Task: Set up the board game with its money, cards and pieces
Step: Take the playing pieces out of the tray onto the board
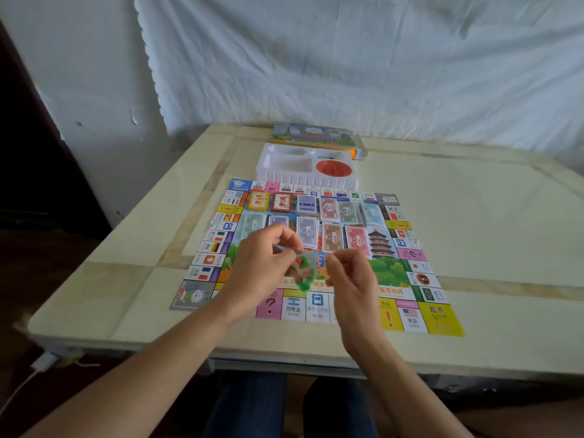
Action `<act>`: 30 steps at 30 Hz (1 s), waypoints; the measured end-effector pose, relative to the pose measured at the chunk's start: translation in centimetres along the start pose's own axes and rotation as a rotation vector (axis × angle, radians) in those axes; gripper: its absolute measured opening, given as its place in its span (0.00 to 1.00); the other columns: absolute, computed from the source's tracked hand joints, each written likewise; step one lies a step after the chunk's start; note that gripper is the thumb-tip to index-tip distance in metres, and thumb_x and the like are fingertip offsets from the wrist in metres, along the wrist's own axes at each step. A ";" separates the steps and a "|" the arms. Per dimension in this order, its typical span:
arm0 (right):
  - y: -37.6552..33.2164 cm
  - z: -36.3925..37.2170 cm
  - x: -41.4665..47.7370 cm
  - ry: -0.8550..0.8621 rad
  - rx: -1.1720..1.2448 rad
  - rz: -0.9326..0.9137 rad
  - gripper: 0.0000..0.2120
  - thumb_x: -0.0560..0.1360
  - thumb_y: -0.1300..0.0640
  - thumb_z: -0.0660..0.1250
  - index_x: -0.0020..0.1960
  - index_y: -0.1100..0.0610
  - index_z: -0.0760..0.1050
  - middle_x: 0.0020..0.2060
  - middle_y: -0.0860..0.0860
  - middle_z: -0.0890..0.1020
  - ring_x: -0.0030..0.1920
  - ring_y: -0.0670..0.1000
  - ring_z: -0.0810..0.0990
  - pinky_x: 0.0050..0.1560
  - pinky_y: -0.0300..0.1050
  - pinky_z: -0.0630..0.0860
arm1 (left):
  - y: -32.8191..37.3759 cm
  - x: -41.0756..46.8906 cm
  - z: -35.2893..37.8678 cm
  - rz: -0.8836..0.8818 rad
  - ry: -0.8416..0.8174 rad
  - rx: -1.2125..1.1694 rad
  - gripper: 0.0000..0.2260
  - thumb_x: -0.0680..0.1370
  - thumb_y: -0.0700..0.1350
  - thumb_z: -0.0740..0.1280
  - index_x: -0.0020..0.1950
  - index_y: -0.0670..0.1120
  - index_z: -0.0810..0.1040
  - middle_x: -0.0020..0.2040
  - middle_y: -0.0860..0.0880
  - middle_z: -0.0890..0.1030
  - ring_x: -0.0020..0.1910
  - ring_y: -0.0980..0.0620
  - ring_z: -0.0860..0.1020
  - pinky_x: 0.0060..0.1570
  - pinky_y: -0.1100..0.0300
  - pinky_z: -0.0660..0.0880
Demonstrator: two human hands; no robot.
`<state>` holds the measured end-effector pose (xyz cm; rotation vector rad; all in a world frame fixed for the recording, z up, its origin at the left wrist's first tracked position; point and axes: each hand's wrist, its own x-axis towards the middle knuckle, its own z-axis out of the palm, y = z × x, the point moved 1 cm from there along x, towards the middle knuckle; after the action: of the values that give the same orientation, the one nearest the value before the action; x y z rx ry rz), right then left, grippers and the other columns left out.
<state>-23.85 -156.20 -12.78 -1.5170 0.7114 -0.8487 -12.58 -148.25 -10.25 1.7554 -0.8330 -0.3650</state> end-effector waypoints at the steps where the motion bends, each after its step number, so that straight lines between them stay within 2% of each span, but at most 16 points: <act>1: 0.3 -0.1 0.3 -0.014 0.074 0.090 0.01 0.77 0.60 0.64 0.47 0.56 0.73 0.43 0.54 0.78 0.41 0.49 0.75 0.45 0.43 0.74 | 0.2 0.4 -0.3 -0.030 0.002 -0.086 0.08 0.75 0.31 0.64 0.42 0.43 0.79 0.41 0.48 0.83 0.32 0.58 0.81 0.33 0.67 0.76; 3: 1.1 -0.1 0.8 -0.141 0.316 0.315 0.09 0.77 0.58 0.65 0.57 0.55 0.73 0.53 0.60 0.80 0.49 0.55 0.80 0.51 0.48 0.76 | 0.5 1.2 -1.0 -0.136 -0.019 -0.379 0.11 0.75 0.28 0.62 0.40 0.41 0.78 0.39 0.47 0.83 0.32 0.55 0.79 0.32 0.66 0.75; 6: 1.2 0.3 1.5 -0.363 0.666 0.532 0.21 0.74 0.57 0.66 0.65 0.58 0.70 0.55 0.63 0.80 0.50 0.64 0.80 0.50 0.54 0.79 | 0.0 2.3 -2.1 -0.287 -0.064 -0.753 0.12 0.75 0.27 0.62 0.38 0.41 0.78 0.37 0.46 0.82 0.32 0.55 0.77 0.30 0.66 0.75; 9: 0.8 0.8 2.5 -0.447 0.713 0.554 0.17 0.71 0.66 0.66 0.60 0.61 0.74 0.52 0.65 0.81 0.45 0.62 0.82 0.42 0.49 0.81 | -1.7 2.9 -3.4 -0.349 -0.075 -0.816 0.11 0.75 0.28 0.63 0.40 0.41 0.78 0.38 0.45 0.82 0.34 0.53 0.79 0.31 0.66 0.77; 11: 0.5 1.1 3.5 -0.422 0.570 0.522 0.11 0.72 0.70 0.64 0.53 0.62 0.75 0.49 0.64 0.82 0.40 0.58 0.83 0.37 0.45 0.81 | -3.4 3.0 -4.5 -0.348 -0.063 -0.638 0.10 0.75 0.29 0.63 0.42 0.41 0.79 0.41 0.46 0.83 0.38 0.51 0.80 0.35 0.63 0.79; 12: 0.3 1.4 4.1 -0.421 0.411 0.485 0.10 0.73 0.71 0.64 0.52 0.63 0.75 0.48 0.64 0.81 0.40 0.58 0.82 0.37 0.44 0.82 | -4.4 3.1 -5.1 -0.326 -0.067 -0.458 0.10 0.76 0.29 0.62 0.45 0.41 0.79 0.43 0.46 0.83 0.40 0.51 0.80 0.37 0.62 0.79; 14: -0.1 1.9 5.3 -0.425 0.051 0.393 0.10 0.73 0.71 0.65 0.54 0.64 0.75 0.49 0.65 0.79 0.43 0.59 0.82 0.43 0.46 0.82 | -5.9 3.1 -6.1 -0.262 -0.078 -0.094 0.12 0.77 0.31 0.61 0.50 0.45 0.80 0.48 0.49 0.84 0.43 0.52 0.81 0.43 0.60 0.80; 15: -0.3 2.3 5.8 -0.432 -0.087 0.362 0.11 0.73 0.71 0.66 0.54 0.63 0.75 0.49 0.65 0.79 0.44 0.59 0.81 0.46 0.48 0.82 | -6.4 3.0 -6.5 -0.233 -0.094 -0.003 0.13 0.76 0.32 0.62 0.53 0.47 0.80 0.51 0.51 0.83 0.45 0.53 0.81 0.46 0.58 0.80; 17: -0.8 2.8 6.6 -0.462 -0.277 0.310 0.11 0.72 0.72 0.67 0.53 0.62 0.75 0.46 0.62 0.80 0.41 0.57 0.81 0.46 0.49 0.82 | -6.6 2.6 -6.8 -0.186 -0.204 -0.009 0.16 0.74 0.40 0.68 0.61 0.51 0.76 0.55 0.54 0.80 0.52 0.56 0.79 0.52 0.56 0.78; 19: -1.4 3.6 7.2 -0.493 -0.436 0.235 0.12 0.72 0.71 0.68 0.53 0.61 0.76 0.41 0.58 0.79 0.35 0.52 0.80 0.39 0.43 0.80 | -6.9 2.3 -6.7 -0.165 -0.331 -0.016 0.28 0.70 0.48 0.73 0.68 0.53 0.70 0.60 0.55 0.76 0.58 0.57 0.76 0.57 0.57 0.76; 21: -2.0 4.2 7.6 -0.525 -0.548 0.147 0.12 0.72 0.70 0.68 0.54 0.60 0.76 0.39 0.56 0.79 0.30 0.49 0.79 0.36 0.40 0.77 | -7.3 2.1 -6.2 -0.110 -0.368 0.091 0.32 0.70 0.47 0.74 0.71 0.53 0.66 0.61 0.55 0.75 0.59 0.57 0.76 0.56 0.63 0.74; 24: -3.2 5.3 7.7 -0.561 -0.699 0.051 0.14 0.71 0.68 0.69 0.56 0.59 0.76 0.37 0.55 0.80 0.32 0.50 0.80 0.40 0.45 0.79 | -7.7 2.0 -5.4 0.018 -0.283 0.229 0.30 0.70 0.43 0.75 0.70 0.50 0.68 0.56 0.54 0.77 0.50 0.60 0.77 0.45 0.74 0.73; 26: -4.0 6.0 7.7 -0.590 -0.770 0.001 0.15 0.71 0.66 0.69 0.57 0.58 0.77 0.36 0.55 0.80 0.33 0.51 0.79 0.37 0.46 0.75 | -8.0 2.0 -5.3 0.083 -0.197 0.274 0.29 0.70 0.42 0.76 0.68 0.49 0.70 0.56 0.53 0.77 0.50 0.57 0.77 0.45 0.77 0.71; 28: -4.6 6.4 7.8 -0.623 -0.808 -0.034 0.16 0.71 0.67 0.69 0.58 0.59 0.77 0.36 0.57 0.81 0.34 0.54 0.78 0.36 0.51 0.76 | -8.1 2.0 -5.3 0.091 -0.154 0.264 0.28 0.69 0.43 0.76 0.67 0.49 0.70 0.55 0.55 0.76 0.53 0.56 0.76 0.51 0.71 0.72; 30: -5.0 6.9 7.7 -0.647 -0.820 -0.041 0.20 0.70 0.68 0.70 0.61 0.57 0.75 0.39 0.59 0.81 0.36 0.55 0.78 0.46 0.58 0.78 | -8.0 2.0 -5.2 0.071 -0.136 0.246 0.27 0.69 0.44 0.76 0.66 0.50 0.71 0.54 0.55 0.75 0.54 0.56 0.75 0.53 0.66 0.72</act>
<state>-14.03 -158.27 -7.21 -2.3762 0.5515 -0.0165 -5.13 -144.81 -15.54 1.9381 -1.0715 -0.3490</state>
